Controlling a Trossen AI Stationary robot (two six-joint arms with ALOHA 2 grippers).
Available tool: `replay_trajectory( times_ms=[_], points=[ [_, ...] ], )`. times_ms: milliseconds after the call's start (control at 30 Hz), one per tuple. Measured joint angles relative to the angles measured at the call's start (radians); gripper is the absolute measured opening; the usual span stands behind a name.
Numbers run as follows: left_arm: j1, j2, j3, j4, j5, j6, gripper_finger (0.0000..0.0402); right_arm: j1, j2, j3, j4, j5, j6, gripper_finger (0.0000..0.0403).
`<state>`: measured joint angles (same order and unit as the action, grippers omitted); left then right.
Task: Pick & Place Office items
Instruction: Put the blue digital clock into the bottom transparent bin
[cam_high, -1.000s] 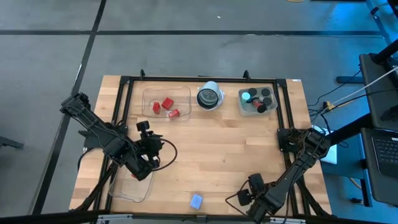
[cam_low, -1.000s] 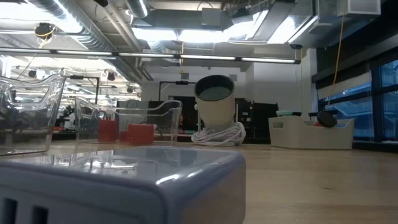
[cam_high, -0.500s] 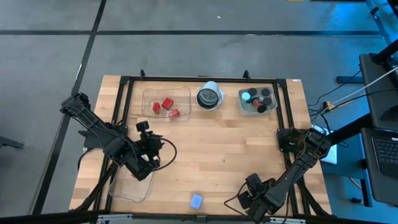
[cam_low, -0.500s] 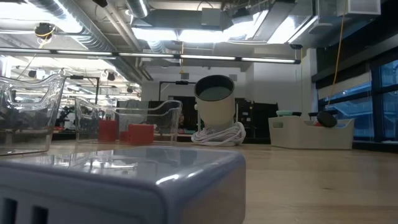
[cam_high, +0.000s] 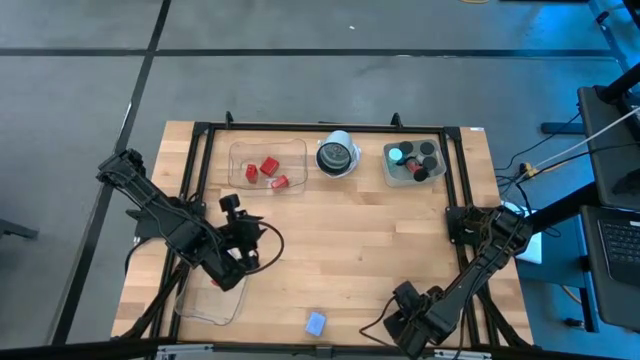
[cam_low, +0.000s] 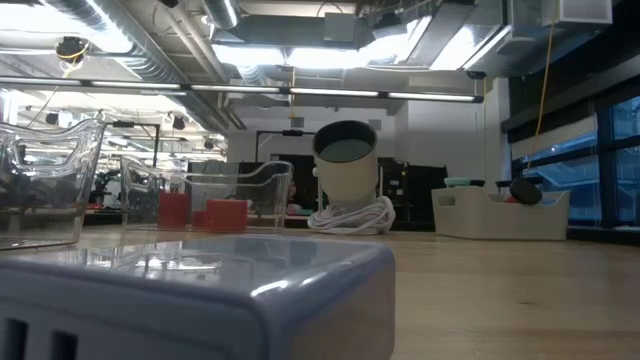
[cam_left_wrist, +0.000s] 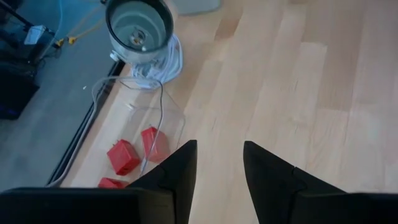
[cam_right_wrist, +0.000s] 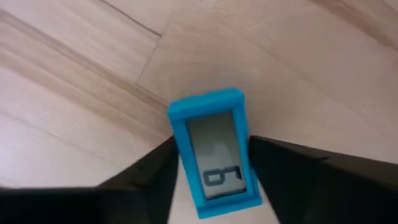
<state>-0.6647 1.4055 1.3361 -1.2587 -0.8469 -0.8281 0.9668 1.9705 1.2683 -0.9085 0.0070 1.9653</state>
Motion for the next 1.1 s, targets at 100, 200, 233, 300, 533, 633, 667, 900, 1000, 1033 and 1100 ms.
replay_trajectory(
  times_ms=[100, 200, 233, 300, 533, 633, 667, 900, 1000, 1033, 1100],
  points=[
    [0.0, 0.0, 0.0, 0.022, -0.029, 0.001, 0.0127, 0.001, -0.002, 0.0, -0.018, -0.011, -0.024, 0.0145],
    [0.0, 0.0, 0.0, 0.036, -0.051, 0.001, 0.0127, 0.002, -0.002, 0.0, -0.02, -0.013, -0.043, 0.0138],
    [0.0, 0.0, 0.0, 0.036, -0.061, 0.001, 0.0127, 0.002, -0.003, 0.0, -0.02, -0.014, -0.043, 0.0138],
    [0.0, 0.0, 0.0, 0.036, -0.079, -0.015, 0.0128, 0.002, -0.009, -0.002, -0.018, -0.003, -0.043, 0.0138],
    [0.0, 0.0, 0.0, 0.101, -0.005, -0.104, 0.0149, -0.004, -0.106, -0.004, -0.011, 0.216, -0.072, 0.0138],
    [0.002, 0.0, 0.0, 0.205, 0.064, -0.095, 0.0165, -0.019, -0.167, -0.003, -0.011, 0.36, -0.123, 0.0138],
    [0.005, 0.0, 0.0, 0.246, 0.091, -0.082, 0.0171, -0.026, -0.187, -0.002, -0.011, 0.407, -0.15, 0.0138],
    [0.035, 0.0, 0.0, 0.551, 0.268, 0.115, 0.0207, -0.113, -0.26, -0.002, 0.008, 0.709, -0.471, 0.0138],
    [0.032, 0.0, 0.0, 0.639, 0.254, 0.335, 0.0216, -0.167, -0.283, -0.002, 0.067, 0.812, -0.586, 0.0138],
    [0.028, 0.0, 0.0, 0.66, 0.236, 0.409, 0.0218, -0.186, -0.293, -0.002, 0.095, 0.841, -0.631, 0.0138],
    [0.019, 0.0, 0.0, 0.694, 0.176, 0.529, 0.022, -0.224, -0.313, -0.002, 0.171, 0.886, -0.754, 0.0138]
  ],
)
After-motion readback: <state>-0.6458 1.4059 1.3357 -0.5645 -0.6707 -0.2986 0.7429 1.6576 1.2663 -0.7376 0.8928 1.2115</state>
